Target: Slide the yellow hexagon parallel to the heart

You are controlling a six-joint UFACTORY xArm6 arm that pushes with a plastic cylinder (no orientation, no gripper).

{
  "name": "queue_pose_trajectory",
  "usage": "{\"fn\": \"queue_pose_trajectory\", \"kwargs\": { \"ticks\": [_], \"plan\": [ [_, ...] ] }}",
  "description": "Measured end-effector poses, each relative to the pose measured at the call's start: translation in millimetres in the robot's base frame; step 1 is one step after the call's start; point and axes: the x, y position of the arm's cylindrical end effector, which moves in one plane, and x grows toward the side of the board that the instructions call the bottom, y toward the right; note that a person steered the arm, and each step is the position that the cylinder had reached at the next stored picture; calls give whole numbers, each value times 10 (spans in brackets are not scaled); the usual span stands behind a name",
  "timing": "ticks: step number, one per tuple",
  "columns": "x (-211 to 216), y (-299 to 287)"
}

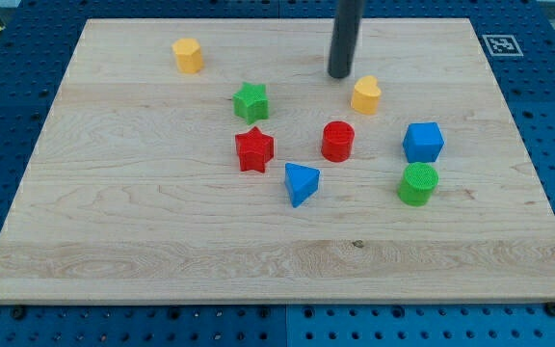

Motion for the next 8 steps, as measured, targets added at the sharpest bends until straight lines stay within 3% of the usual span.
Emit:
{"fn": "queue_pose_trajectory", "kwargs": {
  "ticks": [2,4,7,8],
  "plan": [
    [-427,-1118],
    [-478,-1935],
    [-297,-2725],
    [-222,-2731]
  ]
}}
